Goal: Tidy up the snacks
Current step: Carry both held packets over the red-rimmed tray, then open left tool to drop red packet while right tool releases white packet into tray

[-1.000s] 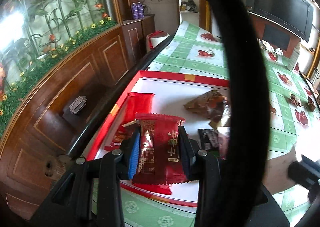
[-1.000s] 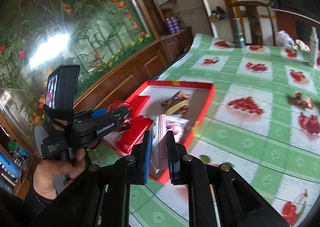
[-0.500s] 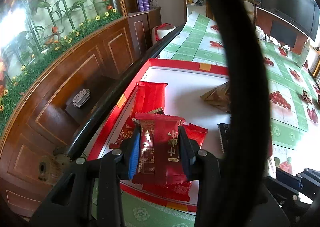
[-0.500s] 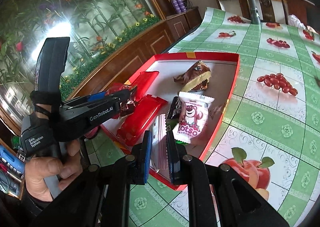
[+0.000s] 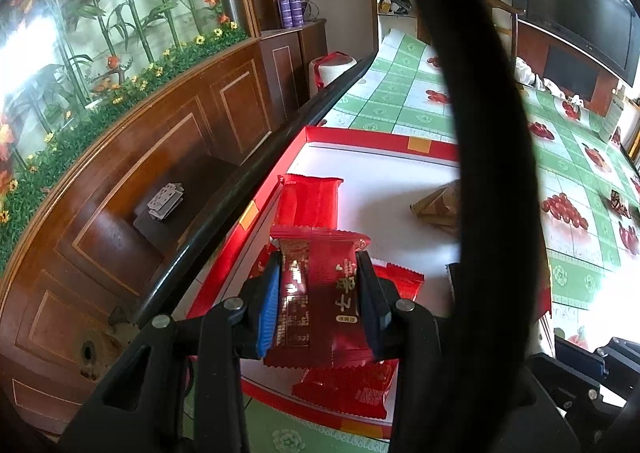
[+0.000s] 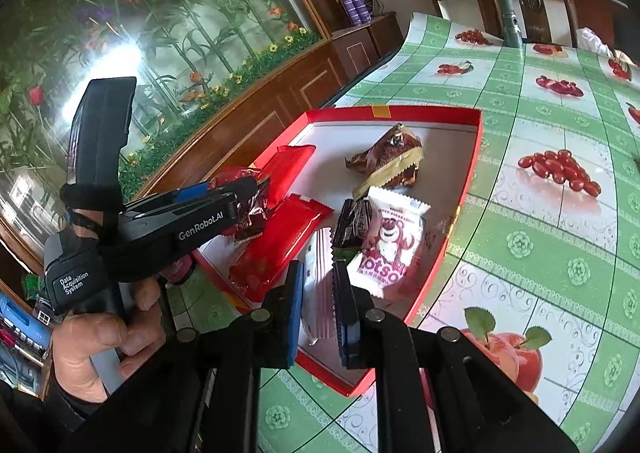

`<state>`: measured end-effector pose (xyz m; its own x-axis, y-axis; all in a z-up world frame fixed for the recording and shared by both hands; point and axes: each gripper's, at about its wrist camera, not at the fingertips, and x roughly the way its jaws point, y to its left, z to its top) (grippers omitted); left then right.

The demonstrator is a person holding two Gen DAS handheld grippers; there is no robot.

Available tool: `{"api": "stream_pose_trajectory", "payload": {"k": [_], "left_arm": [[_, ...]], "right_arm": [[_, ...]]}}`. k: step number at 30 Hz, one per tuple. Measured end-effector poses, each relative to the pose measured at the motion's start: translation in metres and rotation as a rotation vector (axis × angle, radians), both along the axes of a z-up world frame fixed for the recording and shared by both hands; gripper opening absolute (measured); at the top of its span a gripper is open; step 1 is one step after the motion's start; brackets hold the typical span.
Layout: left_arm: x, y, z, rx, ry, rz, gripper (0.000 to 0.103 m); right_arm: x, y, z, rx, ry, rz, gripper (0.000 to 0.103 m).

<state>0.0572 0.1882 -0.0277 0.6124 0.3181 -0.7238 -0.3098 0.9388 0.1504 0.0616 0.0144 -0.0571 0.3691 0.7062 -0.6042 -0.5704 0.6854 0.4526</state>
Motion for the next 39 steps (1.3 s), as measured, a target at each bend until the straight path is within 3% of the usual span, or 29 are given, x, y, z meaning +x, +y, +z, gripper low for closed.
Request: {"api": "stream_pose_trajectory", "payload": {"k": [14,19,22,26,32,36,39], "left_arm": [[0.008,-0.002,0.011,0.001,-0.025,-0.011,0.037],[0.007,-0.012,0.037,-0.007,-0.090,-0.050,0.037],[0.005,-0.027,0.061,-0.012,-0.156,-0.098,0.037],[0.003,-0.050,0.083,-0.027,-0.214,-0.166,0.037],[0.004,-0.074,0.088,-0.026,-0.224,-0.225,0.037],[0.002,-0.076,0.086,-0.029,-0.213,-0.220,0.037],[0.001,-0.073,0.085,-0.032,-0.208,-0.208,0.037]], "right_arm": [[0.004,-0.009,0.018,0.036,-0.033,-0.019,0.012],[-0.008,-0.045,0.062,0.060,-0.164,-0.100,0.012],[-0.017,-0.090,0.096,0.065,-0.266,-0.227,0.013],[-0.039,-0.135,0.129,-0.025,-0.423,-0.408,0.013],[-0.076,-0.177,0.155,-0.273,-0.642,-0.692,0.013],[-0.085,-0.184,0.158,-0.385,-0.728,-0.790,0.013],[-0.087,-0.181,0.159,-0.417,-0.757,-0.801,0.013]]}}
